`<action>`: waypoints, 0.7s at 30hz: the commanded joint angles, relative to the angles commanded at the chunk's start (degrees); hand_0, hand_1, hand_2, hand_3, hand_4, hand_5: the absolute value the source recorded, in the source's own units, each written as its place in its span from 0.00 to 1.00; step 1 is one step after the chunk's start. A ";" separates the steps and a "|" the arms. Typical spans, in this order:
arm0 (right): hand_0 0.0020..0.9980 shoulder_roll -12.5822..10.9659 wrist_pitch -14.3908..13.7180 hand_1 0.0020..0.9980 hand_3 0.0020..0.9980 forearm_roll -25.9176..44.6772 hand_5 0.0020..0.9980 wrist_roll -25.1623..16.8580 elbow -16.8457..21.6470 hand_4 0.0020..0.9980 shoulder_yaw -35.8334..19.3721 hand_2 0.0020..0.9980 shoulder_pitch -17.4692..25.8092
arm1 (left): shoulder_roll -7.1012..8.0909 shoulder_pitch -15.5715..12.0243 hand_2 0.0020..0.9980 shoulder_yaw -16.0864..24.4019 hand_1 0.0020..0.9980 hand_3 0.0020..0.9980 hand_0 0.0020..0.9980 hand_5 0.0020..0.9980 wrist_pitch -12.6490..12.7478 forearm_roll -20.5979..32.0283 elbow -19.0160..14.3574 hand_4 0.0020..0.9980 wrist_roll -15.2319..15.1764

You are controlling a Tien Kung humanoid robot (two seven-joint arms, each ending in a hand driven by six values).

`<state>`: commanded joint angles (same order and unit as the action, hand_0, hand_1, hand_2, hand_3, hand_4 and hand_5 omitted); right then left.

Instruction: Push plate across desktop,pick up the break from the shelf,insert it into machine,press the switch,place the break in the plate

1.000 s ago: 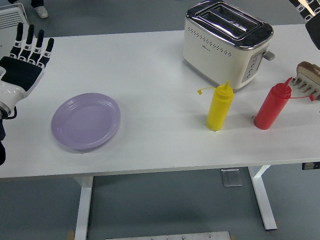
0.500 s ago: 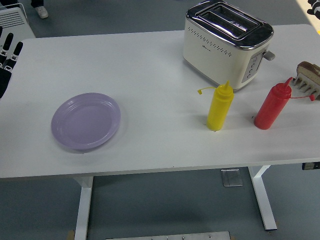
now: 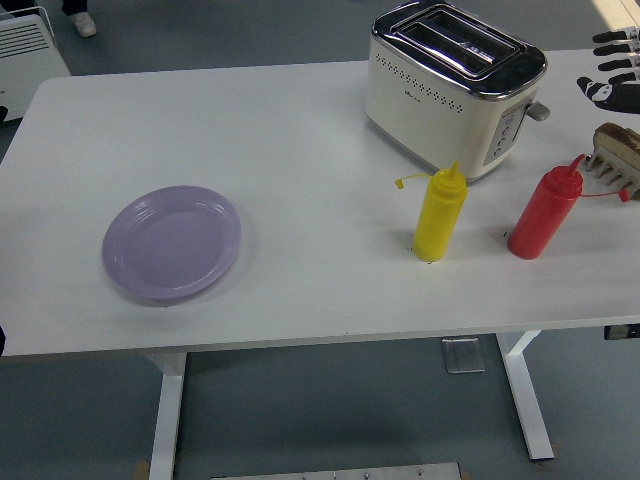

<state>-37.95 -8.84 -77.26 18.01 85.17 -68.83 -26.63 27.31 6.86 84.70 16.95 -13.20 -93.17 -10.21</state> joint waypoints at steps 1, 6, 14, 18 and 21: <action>0.67 0.01 0.94 0.72 0.78 -2.06 0.07 0.58 -0.20 0.74 0.06 0.79 0.07 | -0.03 0.00 0.77 0.10 0.78 0.75 0.86 1.00 -0.10 -0.49 0.80 0.69 -0.11; 0.67 0.45 5.31 0.73 0.80 -13.18 0.08 3.29 -1.99 0.74 0.30 0.80 0.57 | -0.49 0.30 0.77 -0.06 0.79 0.75 0.86 1.00 -0.82 -2.55 6.05 0.71 -0.94; 0.67 1.25 6.74 0.73 0.80 -29.71 0.08 4.17 -5.12 0.74 0.92 0.80 0.82 | -1.50 1.29 0.77 -1.10 0.79 0.75 0.86 1.00 -2.00 -3.23 14.15 0.72 -2.98; 0.66 1.64 6.64 0.73 0.80 -37.69 0.09 4.17 -6.80 0.76 1.53 0.80 0.97 | -2.00 1.53 0.76 -1.76 0.79 0.74 0.86 1.00 -2.30 -3.43 16.55 0.73 -3.59; 0.66 1.97 6.57 0.73 0.80 -42.85 0.09 4.13 -7.88 0.76 1.85 0.80 1.02 | -2.23 1.76 0.76 -2.35 0.79 0.74 0.86 1.00 -2.37 -3.35 17.61 0.73 -3.82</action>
<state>-35.97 -2.27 -120.11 22.14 77.28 -66.99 -25.60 25.08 8.62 82.36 14.59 -16.56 -75.55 -14.03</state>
